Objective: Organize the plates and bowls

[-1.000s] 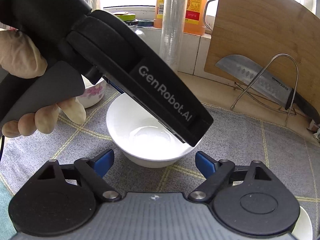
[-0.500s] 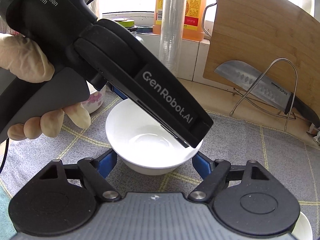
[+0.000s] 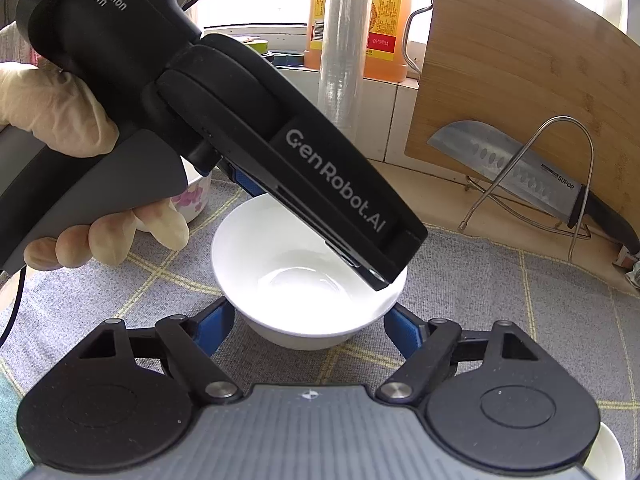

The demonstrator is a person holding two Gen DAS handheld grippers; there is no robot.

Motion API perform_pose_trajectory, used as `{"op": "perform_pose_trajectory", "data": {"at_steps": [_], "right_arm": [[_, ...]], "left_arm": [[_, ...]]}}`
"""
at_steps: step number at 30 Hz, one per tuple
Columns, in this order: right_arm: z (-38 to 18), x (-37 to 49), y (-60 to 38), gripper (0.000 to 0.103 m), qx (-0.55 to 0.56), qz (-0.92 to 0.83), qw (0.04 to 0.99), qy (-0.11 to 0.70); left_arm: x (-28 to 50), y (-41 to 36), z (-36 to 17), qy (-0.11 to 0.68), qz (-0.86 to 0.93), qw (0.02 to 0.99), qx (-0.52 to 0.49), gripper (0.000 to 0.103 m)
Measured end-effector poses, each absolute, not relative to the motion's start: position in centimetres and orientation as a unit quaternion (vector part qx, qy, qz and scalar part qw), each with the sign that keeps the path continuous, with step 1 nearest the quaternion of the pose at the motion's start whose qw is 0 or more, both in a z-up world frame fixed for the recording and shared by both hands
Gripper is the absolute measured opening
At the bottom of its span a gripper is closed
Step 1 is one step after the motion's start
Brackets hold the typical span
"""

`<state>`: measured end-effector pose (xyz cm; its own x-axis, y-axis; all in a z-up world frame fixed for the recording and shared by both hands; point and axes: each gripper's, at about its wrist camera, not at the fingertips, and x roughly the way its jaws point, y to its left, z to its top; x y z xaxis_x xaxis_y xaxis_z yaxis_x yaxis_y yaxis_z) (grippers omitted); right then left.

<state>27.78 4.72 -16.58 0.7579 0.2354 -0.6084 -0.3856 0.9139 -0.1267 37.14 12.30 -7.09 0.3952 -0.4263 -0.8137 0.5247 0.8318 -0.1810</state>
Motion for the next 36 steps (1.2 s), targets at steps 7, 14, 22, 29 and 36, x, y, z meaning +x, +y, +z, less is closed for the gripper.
{"op": "perform_pose_trajectory", "data": {"at_steps": [7, 14, 22, 29, 36], "right_arm": [[-16.6, 27.8, 4.7, 0.085, -0.126, 0.164, 0.929, 0.306], [-16.6, 27.7, 4.7, 0.085, -0.133, 0.163, 0.929, 0.306], [-16.7, 27.5, 4.6, 0.085, -0.133, 0.166, 0.929, 0.302], [-16.7, 27.3, 4.8, 0.085, -0.145, 0.161, 0.929, 0.298], [-16.6, 27.2, 4.7, 0.085, -0.144, 0.160, 0.929, 0.299]], "left_arm": [[37.3, 12.7, -6.9, 0.473, -0.293, 0.829, 0.058, 0.080], [37.3, 13.0, -6.8, 0.482, -0.302, 0.821, 0.054, 0.079], [38.5, 13.6, -7.0, 0.506, -0.325, 0.798, 0.033, 0.078], [39.3, 14.2, -7.5, 0.520, -0.326, 0.789, 0.024, 0.074], [39.3, 13.7, -7.3, 0.519, -0.331, 0.788, 0.031, 0.073]]}}
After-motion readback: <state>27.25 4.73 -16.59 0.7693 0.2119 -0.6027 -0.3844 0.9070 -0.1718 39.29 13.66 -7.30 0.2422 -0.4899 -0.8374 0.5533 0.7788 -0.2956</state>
